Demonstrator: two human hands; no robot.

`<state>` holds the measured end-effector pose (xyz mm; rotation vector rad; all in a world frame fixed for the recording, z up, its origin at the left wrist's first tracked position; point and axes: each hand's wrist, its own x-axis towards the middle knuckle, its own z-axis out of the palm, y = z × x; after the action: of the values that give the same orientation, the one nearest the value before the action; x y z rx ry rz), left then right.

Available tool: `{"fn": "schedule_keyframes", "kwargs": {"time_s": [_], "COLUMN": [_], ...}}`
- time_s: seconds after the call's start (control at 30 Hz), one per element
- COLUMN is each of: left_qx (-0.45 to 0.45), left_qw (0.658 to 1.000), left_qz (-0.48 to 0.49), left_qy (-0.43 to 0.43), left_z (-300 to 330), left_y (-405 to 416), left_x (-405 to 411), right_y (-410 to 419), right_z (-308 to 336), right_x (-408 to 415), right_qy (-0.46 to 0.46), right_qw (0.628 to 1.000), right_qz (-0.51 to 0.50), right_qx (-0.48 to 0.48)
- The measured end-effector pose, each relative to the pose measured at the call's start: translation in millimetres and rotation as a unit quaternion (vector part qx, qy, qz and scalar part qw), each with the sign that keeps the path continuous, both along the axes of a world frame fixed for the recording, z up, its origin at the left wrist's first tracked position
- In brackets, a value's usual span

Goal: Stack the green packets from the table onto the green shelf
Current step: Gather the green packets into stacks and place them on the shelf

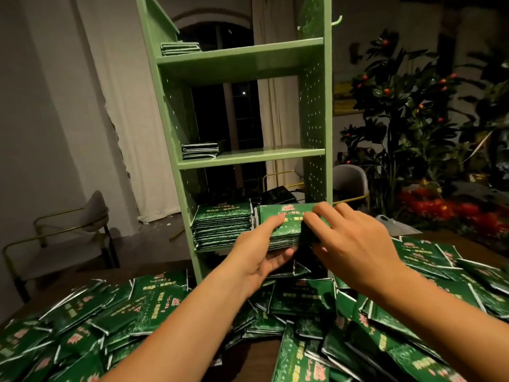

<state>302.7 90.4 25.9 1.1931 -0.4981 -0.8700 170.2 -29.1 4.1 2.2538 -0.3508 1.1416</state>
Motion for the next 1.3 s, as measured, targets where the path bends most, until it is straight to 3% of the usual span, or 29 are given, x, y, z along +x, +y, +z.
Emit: {"fn": "schedule_keyframes", "kwargs": {"time_s": [0.1,0.27,0.4,0.53,0.6,0.77,0.83,0.9,1.1,1.3], "left_qx": [-0.022,0.065,0.105,0.141,0.148,0.140,0.142,0.156,0.195,0.210], "left_qw": [0.999,0.965,0.865,0.749,0.732,0.734,0.722,0.711,0.698,0.697], "left_qz": [-0.014,0.014,0.022,0.017,0.025,0.048,0.058,0.074,0.136,0.112], "left_qy": [-0.022,-0.254,-0.491,-0.647,-0.665,-0.663,-0.674,-0.681,-0.676,-0.676], "left_z": [-3.4,-31.5,-34.1,-26.9,-22.4,-19.7,-19.8,-19.0,-17.3,-19.6], "left_y": [-1.6,3.2,3.7,-3.8,-10.3,-25.2,-29.3,-31.1,-25.9,-12.3], "left_x": [1.6,8.8,17.8,17.6,21.5,24.2,22.2,21.6,34.4,33.2], "right_y": [-11.0,-23.1,-30.3,-30.5,-29.4,-20.7,-19.5,-21.6,-31.1,-28.9], "right_z": [11.7,17.2,14.9,15.3,14.5,8.6,-0.4,-8.0,1.7,2.9], "right_x": [4.7,17.7,35.9,50.9,53.4,29.1,26.6,32.7,45.3,35.7], "right_qy": [-0.011,-0.004,0.039,0.099,0.114,0.054,0.079,0.123,0.105,0.120], "right_qw": [1.000,0.999,0.998,0.988,0.982,0.996,0.992,0.982,0.949,0.928], "right_qz": [-0.023,-0.038,-0.051,-0.061,-0.058,0.002,0.043,0.050,0.033,0.032], "right_qx": [0.006,0.020,0.027,0.097,0.139,0.078,0.088,0.132,0.296,0.351]}}
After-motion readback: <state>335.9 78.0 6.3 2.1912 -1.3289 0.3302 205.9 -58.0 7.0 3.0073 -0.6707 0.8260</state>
